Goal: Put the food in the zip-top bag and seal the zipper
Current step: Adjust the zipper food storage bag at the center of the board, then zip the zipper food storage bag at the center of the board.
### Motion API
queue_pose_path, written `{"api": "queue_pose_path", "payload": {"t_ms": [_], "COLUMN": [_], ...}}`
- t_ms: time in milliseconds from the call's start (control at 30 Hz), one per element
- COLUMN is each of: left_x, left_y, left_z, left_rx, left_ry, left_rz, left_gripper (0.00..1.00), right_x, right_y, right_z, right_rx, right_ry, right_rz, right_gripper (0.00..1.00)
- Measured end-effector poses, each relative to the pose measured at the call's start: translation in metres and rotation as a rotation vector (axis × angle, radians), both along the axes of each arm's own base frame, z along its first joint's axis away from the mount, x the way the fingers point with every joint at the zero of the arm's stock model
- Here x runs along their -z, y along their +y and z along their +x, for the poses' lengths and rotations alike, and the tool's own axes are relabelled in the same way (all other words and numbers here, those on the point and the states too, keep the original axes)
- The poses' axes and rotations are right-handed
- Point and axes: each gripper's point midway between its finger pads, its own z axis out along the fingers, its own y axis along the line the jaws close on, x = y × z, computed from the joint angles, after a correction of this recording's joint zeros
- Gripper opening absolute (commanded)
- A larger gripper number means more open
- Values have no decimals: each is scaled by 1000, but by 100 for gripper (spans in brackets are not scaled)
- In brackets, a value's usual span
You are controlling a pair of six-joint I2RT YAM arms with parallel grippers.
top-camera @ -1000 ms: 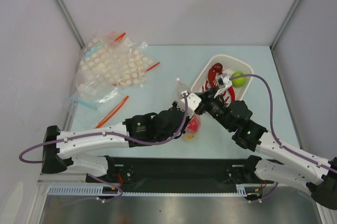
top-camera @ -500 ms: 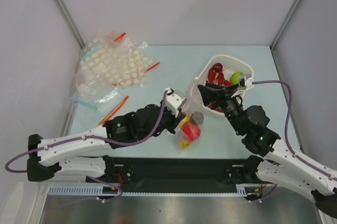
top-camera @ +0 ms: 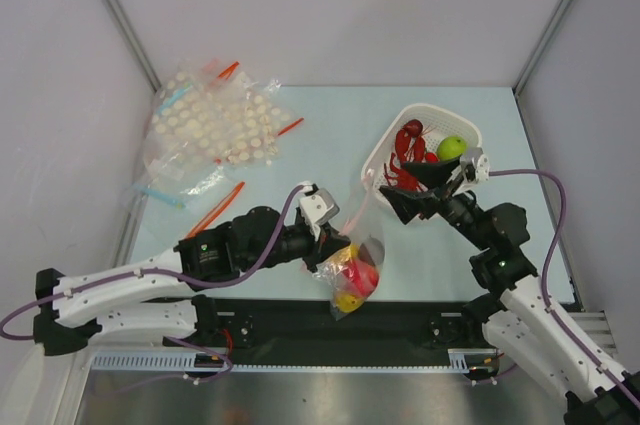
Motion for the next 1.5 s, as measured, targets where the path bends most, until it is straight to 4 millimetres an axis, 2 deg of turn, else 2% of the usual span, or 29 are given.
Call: {"api": "queue_pose_path", "payload": {"t_ms": [133, 300, 433, 600, 667, 833, 867, 933, 1100, 1300, 1400, 1433, 1500], "left_x": [12, 31, 45, 50, 49, 48, 47, 45, 37, 41, 35, 30, 19], "left_y": [17, 35, 34, 28, 27, 31, 33, 38, 48, 56, 59, 61, 67], "left_z": [-6, -3, -3, -4, -5, -5, -4, -3, 3, 21, 33, 38, 47], "left_rx": [-3, -50, -49, -31, -26, -36, -45, -64, -120, -250, -328, -355, -410], "left_ry": [4, -7, 2, 10, 11, 10, 10, 8, -2, 16, 21, 17, 9], "left_rz": [-7, -7, 26, 34, 31, 16, 11, -5, -38, -16, -5, -4, -7], "left_gripper": [0, 0, 0, 0, 0, 0, 0, 0, 0, 4, 12, 28, 50], "right_x": [-3, 19, 41, 41, 38, 33, 33, 34, 34, 26, 20, 18, 13], "right_y": [15, 38, 51, 55, 54, 53, 53, 53, 52, 46, 41, 39, 35], "right_z": [-15, -28, -28, -36, -38, -43, -43, -43, -41, -46, -48, -47, -45], "right_rx": [-191, -416, -538, -607, -609, -611, -610, -607, -586, -532, -490, -470, -426], "right_ry": [-50, -23, 48, 28, 2, -39, -45, -50, -46, -81, -97, -103, -116], "right_rz": [6, -5, -12, -14, -19, -30, -32, -36, -41, -44, -43, -40, -34], "right_gripper": [87, 82, 81, 81, 69, 51, 40, 26, 15, 3, 0, 0, 0]}}
